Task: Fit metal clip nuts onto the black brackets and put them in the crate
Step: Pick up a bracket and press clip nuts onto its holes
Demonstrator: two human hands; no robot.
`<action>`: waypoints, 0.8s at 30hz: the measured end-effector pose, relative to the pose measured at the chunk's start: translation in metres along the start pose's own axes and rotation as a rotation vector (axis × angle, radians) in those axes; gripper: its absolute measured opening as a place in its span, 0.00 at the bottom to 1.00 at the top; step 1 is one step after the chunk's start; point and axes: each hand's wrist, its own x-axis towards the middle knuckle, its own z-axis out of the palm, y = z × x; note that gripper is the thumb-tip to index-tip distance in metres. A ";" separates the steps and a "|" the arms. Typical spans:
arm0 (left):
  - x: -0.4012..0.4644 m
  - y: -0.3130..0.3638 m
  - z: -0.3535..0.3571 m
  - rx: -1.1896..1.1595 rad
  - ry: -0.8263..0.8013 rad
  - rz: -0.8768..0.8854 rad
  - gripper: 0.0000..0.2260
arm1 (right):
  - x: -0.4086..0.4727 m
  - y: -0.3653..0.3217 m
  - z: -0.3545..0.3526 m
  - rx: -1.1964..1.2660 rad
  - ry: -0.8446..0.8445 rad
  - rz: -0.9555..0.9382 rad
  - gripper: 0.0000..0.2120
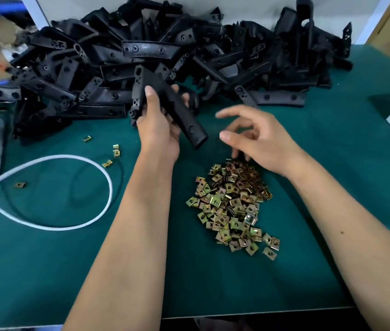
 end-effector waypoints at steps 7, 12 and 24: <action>-0.004 0.022 0.000 0.170 -0.003 0.488 0.09 | 0.002 -0.002 0.005 -0.425 -0.318 -0.031 0.08; -0.020 0.015 -0.003 0.849 -0.189 0.891 0.27 | 0.001 -0.001 0.008 -0.305 -0.263 -0.042 0.06; -0.036 -0.010 0.007 1.000 -0.244 0.901 0.11 | 0.008 0.019 0.005 -0.040 0.222 0.108 0.07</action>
